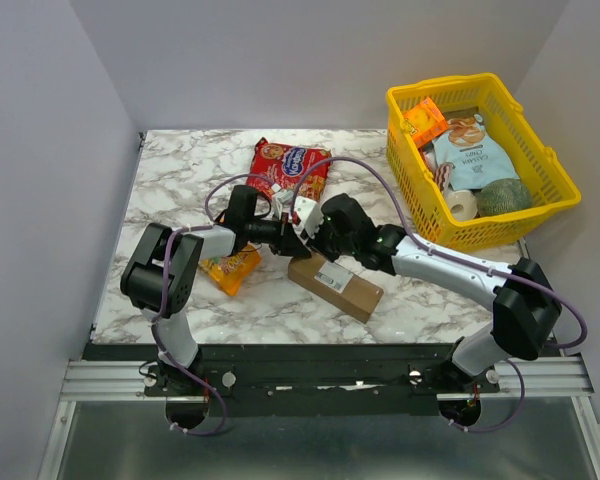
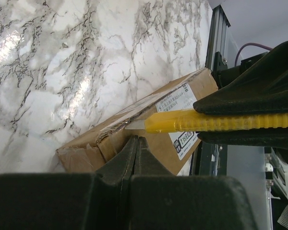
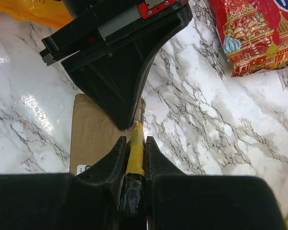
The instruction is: Unpack the express box
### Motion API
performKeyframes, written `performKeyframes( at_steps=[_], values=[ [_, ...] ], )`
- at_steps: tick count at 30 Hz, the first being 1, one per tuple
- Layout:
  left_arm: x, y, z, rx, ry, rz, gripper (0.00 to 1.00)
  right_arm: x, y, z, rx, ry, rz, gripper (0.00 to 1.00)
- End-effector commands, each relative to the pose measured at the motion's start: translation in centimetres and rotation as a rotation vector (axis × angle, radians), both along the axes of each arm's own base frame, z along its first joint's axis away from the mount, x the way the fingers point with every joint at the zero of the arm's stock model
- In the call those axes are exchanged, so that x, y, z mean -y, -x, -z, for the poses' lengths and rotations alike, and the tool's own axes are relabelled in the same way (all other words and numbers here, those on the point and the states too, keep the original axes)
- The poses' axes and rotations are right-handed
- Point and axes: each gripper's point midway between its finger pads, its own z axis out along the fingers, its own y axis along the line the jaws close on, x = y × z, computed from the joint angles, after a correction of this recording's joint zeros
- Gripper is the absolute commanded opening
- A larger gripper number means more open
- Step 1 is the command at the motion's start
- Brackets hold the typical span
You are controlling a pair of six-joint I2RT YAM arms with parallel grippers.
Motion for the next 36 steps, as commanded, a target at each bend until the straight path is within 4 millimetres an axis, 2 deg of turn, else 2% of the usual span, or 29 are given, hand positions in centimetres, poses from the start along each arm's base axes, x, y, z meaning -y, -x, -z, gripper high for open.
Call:
performKeyframes(
  at_steps=[1, 4, 6, 7, 10, 11, 14, 18, 19, 21, 22, 23, 26, 29, 30, 32, 33, 34, 35, 36],
  values=[
    [-3.1, 2.8, 8.9, -0.144, -0.286, -0.084, 0.00, 3.1, 3.1, 4.4, -0.173, 0.119, 0.019, 0.01],
    [-2.9, 3.0, 8.7, -0.129, -0.289, -0.078, 0.00, 2.9, 0.9, 3.4, -0.115, 0.101, 0.093, 0.00],
    [-2.8, 3.2, 8.7, -0.125, -0.288, -0.072, 0.00, 1.7, -0.4, 1.8, -0.092, 0.048, 0.127, 0.01],
    [-2.8, 3.2, 8.7, -0.128, -0.289, -0.070, 0.00, 1.2, -0.7, 1.9, -0.100, 0.044, 0.129, 0.00],
    [-2.6, 3.4, 8.9, -0.133, -0.289, -0.059, 0.00, -0.5, -1.3, 0.5, -0.088, 0.013, 0.086, 0.00],
    [-2.5, 3.6, 9.0, -0.137, -0.292, -0.053, 0.00, -0.5, -1.5, 0.3, -0.081, 0.014, 0.086, 0.00],
    [-2.5, 3.5, 9.0, -0.137, -0.293, -0.051, 0.00, 0.0, -1.4, 0.0, -0.065, 0.047, 0.056, 0.00],
    [-2.4, 3.4, 8.4, -0.131, -0.283, -0.047, 0.00, 1.6, 0.1, 1.5, -0.105, 0.104, 0.049, 0.00],
    [-2.5, 2.9, 7.8, -0.107, -0.269, -0.044, 0.00, 1.5, 0.6, 1.5, -0.126, 0.091, 0.034, 0.00],
    [-2.0, 2.4, 4.3, -0.032, -0.159, -0.012, 0.00, 1.6, 1.0, 1.3, -0.141, 0.071, 0.057, 0.01],
    [-2.5, 2.5, 3.1, -0.044, -0.109, -0.032, 0.00, 1.6, 0.9, 1.2, -0.142, 0.062, 0.063, 0.00],
    [-2.3, 2.5, 0.1, 0.031, -0.038, -0.027, 0.02, 1.2, 0.8, 1.0, -0.146, 0.043, 0.074, 0.00],
    [-2.0, 4.0, -4.3, 0.131, 0.066, 0.032, 0.07, 0.4, 0.2, 1.1, -0.152, 0.028, 0.086, 0.01],
    [-1.5, 5.6, -5.9, 0.134, 0.107, 0.048, 0.13, -0.6, -0.5, 0.8, -0.151, 0.012, 0.079, 0.00],
    [-1.0, 5.2, -6.4, 0.168, 0.136, 0.043, 0.13, -0.8, -0.6, 0.7, -0.149, 0.007, 0.081, 0.00],
    [-0.4, 5.3, -5.8, 0.087, 0.172, 0.021, 0.13, -1.3, -1.0, 0.7, -0.155, -0.001, 0.089, 0.01],
    [0.4, 4.9, -7.6, 0.079, 0.246, 0.013, 0.13, -1.4, -1.0, 0.6, -0.155, -0.003, 0.090, 0.00],
    [0.7, 4.9, -7.8, 0.060, 0.271, 0.021, 0.13, -1.4, -1.1, 0.6, -0.156, -0.005, 0.090, 0.00],
    [1.2, 4.8, -6.6, 0.006, 0.277, 0.029, 0.11, -1.6, -1.0, 0.5, -0.160, -0.005, 0.085, 0.00],
    [1.7, 4.6, -7.4, 0.037, 0.320, 0.046, 0.10, -1.6, -1.0, 0.4, -0.157, -0.005, 0.083, 0.00]
  ],
)
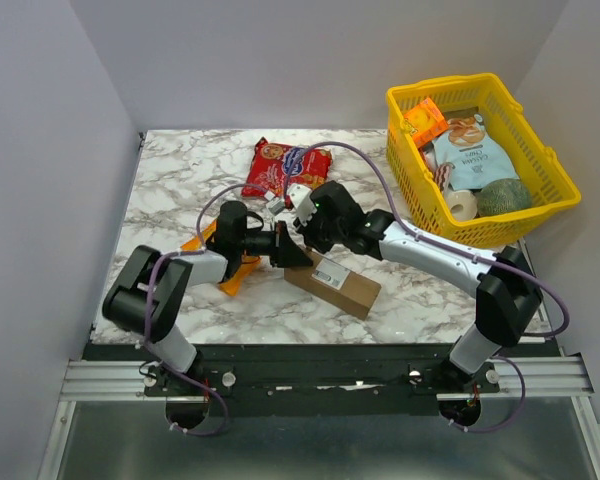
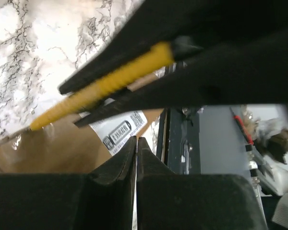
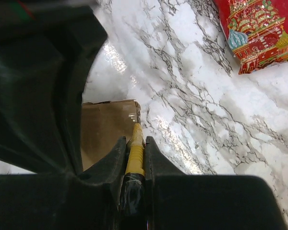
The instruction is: Unpack the express box
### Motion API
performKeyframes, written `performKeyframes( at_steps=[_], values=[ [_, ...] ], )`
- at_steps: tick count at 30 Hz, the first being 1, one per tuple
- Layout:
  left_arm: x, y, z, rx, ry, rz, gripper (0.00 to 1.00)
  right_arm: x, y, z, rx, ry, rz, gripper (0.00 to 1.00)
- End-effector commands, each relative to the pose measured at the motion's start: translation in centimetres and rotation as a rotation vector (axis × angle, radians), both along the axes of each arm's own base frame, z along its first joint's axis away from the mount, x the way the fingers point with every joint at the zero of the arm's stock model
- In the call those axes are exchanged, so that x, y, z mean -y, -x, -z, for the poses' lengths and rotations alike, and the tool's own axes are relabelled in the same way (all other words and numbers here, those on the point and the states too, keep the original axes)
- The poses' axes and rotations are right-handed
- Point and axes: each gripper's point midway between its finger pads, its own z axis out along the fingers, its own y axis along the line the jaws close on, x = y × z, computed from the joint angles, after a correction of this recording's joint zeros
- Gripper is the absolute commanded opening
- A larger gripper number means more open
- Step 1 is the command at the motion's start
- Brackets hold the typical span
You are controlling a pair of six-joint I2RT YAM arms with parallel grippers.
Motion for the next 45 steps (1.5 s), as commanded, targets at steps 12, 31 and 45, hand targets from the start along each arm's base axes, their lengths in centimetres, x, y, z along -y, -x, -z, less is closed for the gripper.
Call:
performKeyframes(
  at_steps=[12, 31, 45],
  values=[
    [1.7, -2.7, 8.5, -0.370, -0.128, -0.056, 0.01, 1.1, 1.3, 1.2, -0.061, 0.044, -0.038, 0.00],
    [-1.4, -2.3, 15.0, -0.354, -0.522, -0.136, 0.00, 4.5, 2.2, 1.2, -0.086, 0.033, 0.142, 0.00],
    [-1.0, -2.8, 14.9, -0.368, -0.513, -0.186, 0.00, 7.7, 5.1, 2.0, -0.129, 0.133, 0.198, 0.00]
  ],
)
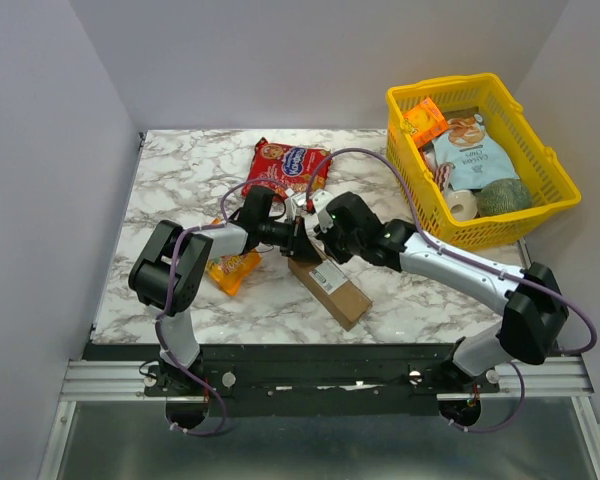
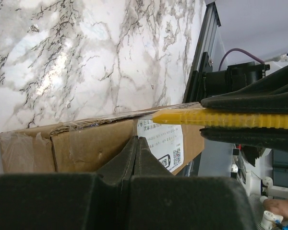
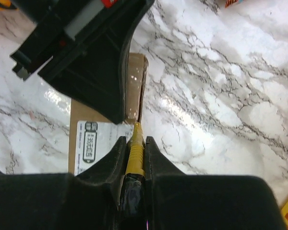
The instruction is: Unpack the express box
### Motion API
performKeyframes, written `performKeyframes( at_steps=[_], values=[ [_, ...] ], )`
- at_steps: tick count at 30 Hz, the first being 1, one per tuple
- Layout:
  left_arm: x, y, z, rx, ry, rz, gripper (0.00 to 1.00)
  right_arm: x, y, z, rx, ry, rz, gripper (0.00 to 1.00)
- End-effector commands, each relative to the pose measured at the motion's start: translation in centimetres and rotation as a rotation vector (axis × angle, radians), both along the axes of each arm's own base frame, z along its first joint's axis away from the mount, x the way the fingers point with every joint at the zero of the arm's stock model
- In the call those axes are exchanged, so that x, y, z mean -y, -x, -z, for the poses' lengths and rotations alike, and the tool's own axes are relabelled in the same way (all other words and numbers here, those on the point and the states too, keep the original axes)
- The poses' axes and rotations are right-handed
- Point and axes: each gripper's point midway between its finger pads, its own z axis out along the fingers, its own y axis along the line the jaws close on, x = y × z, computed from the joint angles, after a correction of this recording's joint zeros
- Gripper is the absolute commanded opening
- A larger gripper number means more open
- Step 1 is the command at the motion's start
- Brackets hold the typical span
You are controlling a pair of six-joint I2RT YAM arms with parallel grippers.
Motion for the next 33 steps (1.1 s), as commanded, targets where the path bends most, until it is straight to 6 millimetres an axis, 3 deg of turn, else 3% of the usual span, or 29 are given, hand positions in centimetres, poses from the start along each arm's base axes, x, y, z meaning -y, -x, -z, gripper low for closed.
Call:
performKeyframes(
  at_steps=[1, 7, 13, 26, 33],
  values=[
    [-3.7, 0.8, 9.4, -0.098, -0.324, -0.152, 0.00, 3.3, 3.0, 1.7, -0.076, 0.111, 0.015, 0.00],
    [-3.7, 0.5, 9.6, -0.103, -0.336, -0.163, 0.00, 3.8, 3.9, 1.1, -0.108, 0.095, 0.046, 0.00],
    [-3.7, 0.2, 9.9, -0.101, -0.346, -0.172, 0.00, 5.0, 5.6, 1.6, -0.169, 0.116, 0.042, 0.00],
    [-4.1, 0.3, 10.5, -0.096, -0.367, -0.174, 0.00, 9.2, 11.9, 3.3, -0.400, 0.171, 0.121, 0.00],
    [-4.3, 0.2, 10.7, -0.090, -0.381, -0.179, 0.00, 10.4, 12.7, 2.4, -0.431, 0.189, 0.179, 0.00]
  ],
)
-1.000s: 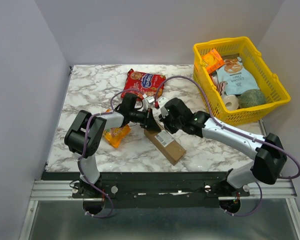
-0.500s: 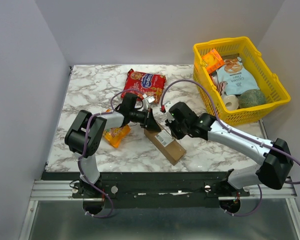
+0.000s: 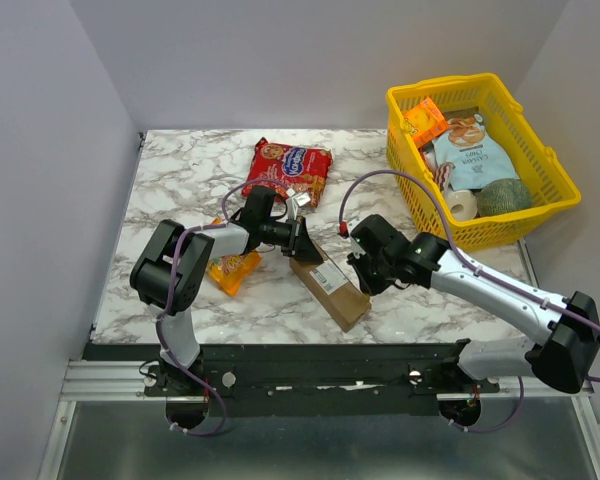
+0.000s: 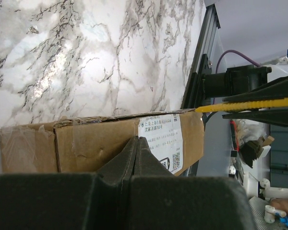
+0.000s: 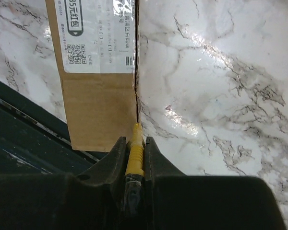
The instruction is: Unpack the express box
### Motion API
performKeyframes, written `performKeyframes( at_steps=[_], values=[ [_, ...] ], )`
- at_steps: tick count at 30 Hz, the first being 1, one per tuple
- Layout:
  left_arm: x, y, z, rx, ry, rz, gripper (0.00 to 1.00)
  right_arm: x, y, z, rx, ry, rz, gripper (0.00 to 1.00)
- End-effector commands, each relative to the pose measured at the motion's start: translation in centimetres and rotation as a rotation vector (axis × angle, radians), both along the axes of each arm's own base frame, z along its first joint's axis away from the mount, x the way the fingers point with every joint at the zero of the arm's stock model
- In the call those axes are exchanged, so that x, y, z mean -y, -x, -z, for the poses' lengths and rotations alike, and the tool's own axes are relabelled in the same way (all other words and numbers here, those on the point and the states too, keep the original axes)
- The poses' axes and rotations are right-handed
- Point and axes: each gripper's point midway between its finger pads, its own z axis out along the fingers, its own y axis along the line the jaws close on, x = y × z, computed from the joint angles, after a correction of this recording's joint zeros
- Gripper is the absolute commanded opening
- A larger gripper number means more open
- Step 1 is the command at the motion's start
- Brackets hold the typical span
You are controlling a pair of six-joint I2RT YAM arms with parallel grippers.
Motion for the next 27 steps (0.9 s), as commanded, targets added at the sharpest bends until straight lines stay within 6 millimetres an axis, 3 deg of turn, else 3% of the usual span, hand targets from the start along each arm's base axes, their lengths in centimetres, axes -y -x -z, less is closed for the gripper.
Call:
performKeyframes(
  at_steps=[1, 6, 11, 17, 20, 23, 24, 27],
  values=[
    [-4.6, 0.2, 10.5, -0.070, -0.380, -0.169, 0.00, 2.4, 3.7, 0.7, -0.155, 0.077, 0.034, 0.01],
    [-4.8, 0.2, 10.4, -0.058, -0.389, -0.171, 0.00, 2.9, 4.6, -0.5, -0.190, 0.085, 0.043, 0.01],
    [-4.6, -0.1, 10.0, -0.038, -0.381, -0.163, 0.00, 2.8, 4.6, -0.3, -0.194, 0.088, 0.040, 0.00],
    [-4.3, -0.6, 9.4, -0.006, -0.360, -0.152, 0.00, 1.2, 2.8, -1.2, -0.113, 0.032, 0.009, 0.01],
    [-2.8, -1.1, 7.1, 0.043, -0.268, -0.109, 0.00, 0.4, 1.2, -1.4, -0.043, 0.013, -0.016, 0.01],
    [-0.8, -1.5, 2.8, 0.105, -0.108, -0.045, 0.01, -0.2, 0.8, -1.3, -0.029, 0.003, -0.043, 0.00],
    [-0.5, -2.4, 0.0, 0.181, -0.047, -0.048, 0.09, -0.2, 0.6, -1.3, -0.023, 0.006, -0.042, 0.01],
    [-1.1, -2.5, -6.3, 0.354, 0.049, -0.026, 0.27, -0.3, 0.4, -1.8, -0.008, 0.001, -0.051, 0.00]
  ],
)
